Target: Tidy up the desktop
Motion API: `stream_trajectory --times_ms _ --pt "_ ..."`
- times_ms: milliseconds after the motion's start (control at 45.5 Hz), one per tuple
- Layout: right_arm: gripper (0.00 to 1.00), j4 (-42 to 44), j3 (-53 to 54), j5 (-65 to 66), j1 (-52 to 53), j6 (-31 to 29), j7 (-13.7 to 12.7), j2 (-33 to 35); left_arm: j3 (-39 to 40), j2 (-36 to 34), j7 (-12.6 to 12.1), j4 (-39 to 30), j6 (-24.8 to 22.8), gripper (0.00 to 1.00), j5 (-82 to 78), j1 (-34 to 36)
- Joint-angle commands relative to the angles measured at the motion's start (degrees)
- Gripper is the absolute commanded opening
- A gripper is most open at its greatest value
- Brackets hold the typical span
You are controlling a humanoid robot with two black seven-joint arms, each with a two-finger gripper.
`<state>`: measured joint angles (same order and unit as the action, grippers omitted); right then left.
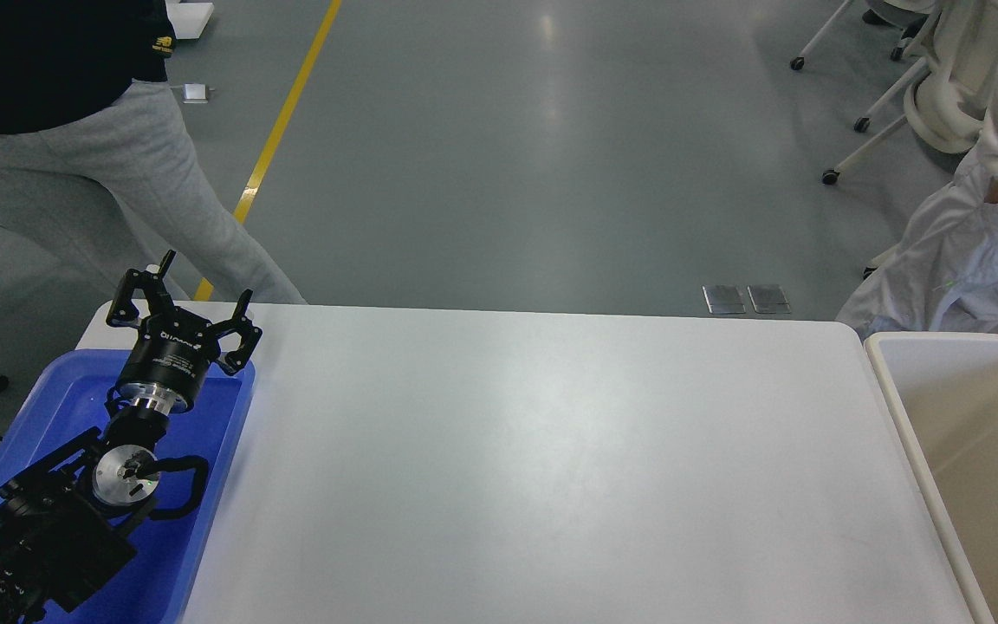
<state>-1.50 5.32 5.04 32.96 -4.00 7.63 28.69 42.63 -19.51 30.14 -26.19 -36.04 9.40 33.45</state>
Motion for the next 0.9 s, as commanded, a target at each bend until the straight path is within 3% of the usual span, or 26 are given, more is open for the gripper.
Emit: stream_trajectory --times_ms 0,242,352,484,879 --pt "0.99 -0.3 3.7 -0.3 1.6 -1.4 0.2 0.0 0.0 0.0 0.0 0.0 0.0 1.00 0.0 -0.1" --pt "0.99 -6.4 24.7 -1.0 1.7 -6.8 1.8 3.9 0.0 0.0 0.0 0.0 0.0 1.00 0.0 -0.1" --pt "0.99 -10.5 28.3 -1.0 0.9 -7.4 2.4 5.8 0.0 0.0 0.0 0.0 0.0 1.00 0.0 -0.1" --pt "0.99 -15.0 32.9 -1.0 0.7 -10.1 5.3 9.2 0.0 0.0 0.0 0.0 0.0 1.00 0.0 -0.1" --pt "0.99 -39.0 52.3 0.5 -8.3 -11.1 6.4 11.0 0.0 0.0 0.0 0.0 0.0 1.00 0.0 -0.1"
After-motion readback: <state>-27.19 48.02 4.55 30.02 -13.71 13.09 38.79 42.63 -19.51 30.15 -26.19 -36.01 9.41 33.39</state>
